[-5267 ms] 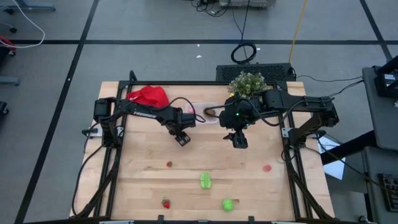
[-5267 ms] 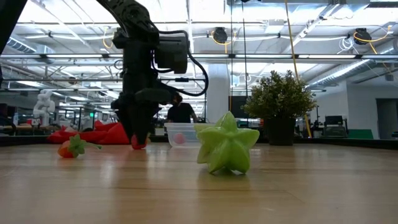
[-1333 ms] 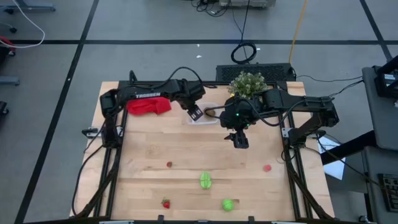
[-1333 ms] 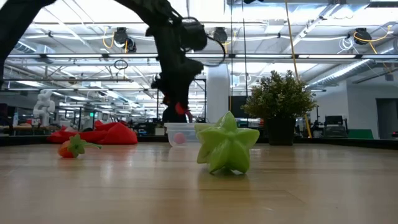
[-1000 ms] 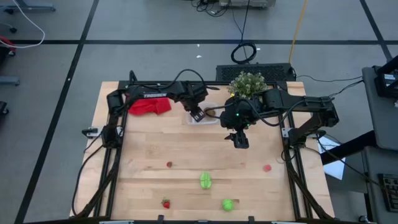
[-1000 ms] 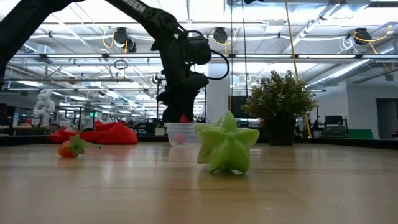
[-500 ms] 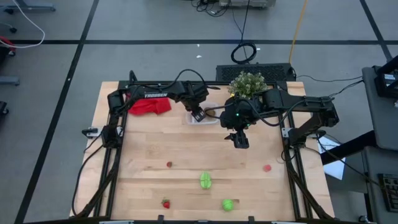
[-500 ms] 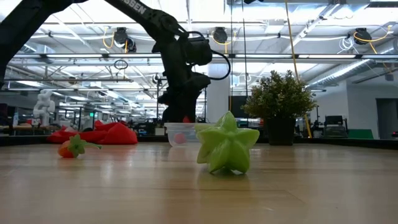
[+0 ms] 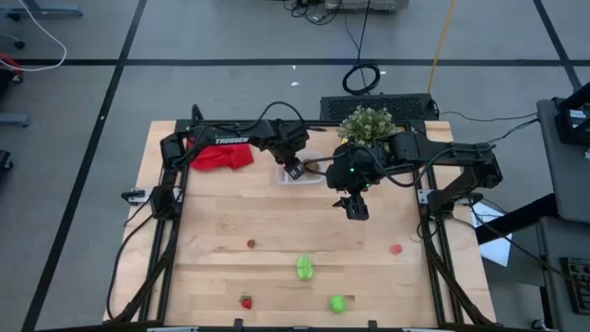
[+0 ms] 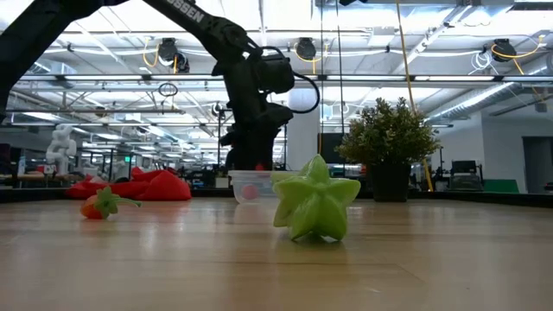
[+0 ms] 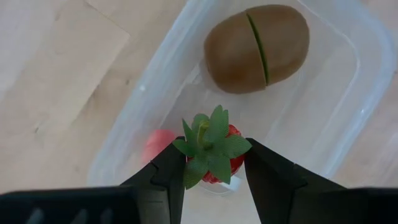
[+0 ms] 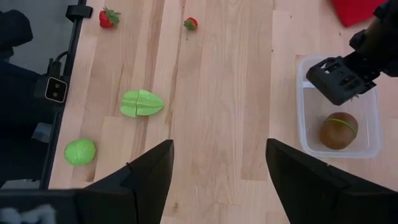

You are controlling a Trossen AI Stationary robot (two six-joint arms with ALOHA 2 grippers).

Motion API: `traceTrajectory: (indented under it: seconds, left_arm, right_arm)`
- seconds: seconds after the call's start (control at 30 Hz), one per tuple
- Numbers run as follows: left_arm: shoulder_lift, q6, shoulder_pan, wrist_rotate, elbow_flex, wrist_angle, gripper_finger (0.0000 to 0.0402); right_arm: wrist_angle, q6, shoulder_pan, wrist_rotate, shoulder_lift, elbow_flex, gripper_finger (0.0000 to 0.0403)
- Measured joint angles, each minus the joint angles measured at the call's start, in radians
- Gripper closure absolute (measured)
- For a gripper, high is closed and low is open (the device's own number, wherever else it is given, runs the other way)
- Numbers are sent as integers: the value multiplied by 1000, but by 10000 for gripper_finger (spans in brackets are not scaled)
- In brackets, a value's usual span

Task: Pick and placing Produce into tupperware
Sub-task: Put the top strawberry into the bin

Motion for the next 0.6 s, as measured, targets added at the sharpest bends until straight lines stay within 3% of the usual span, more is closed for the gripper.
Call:
traceTrajectory:
  seconds: [0.3, 0.6]
  left_arm:
    - [12, -2, 9, 40, 0, 22, 257]
    - [11, 5, 15, 53, 0, 44, 206]
  right_arm:
    - [0, 8, 0, 0, 0, 0, 156]
    - [0, 8, 0, 0, 0, 0, 156]
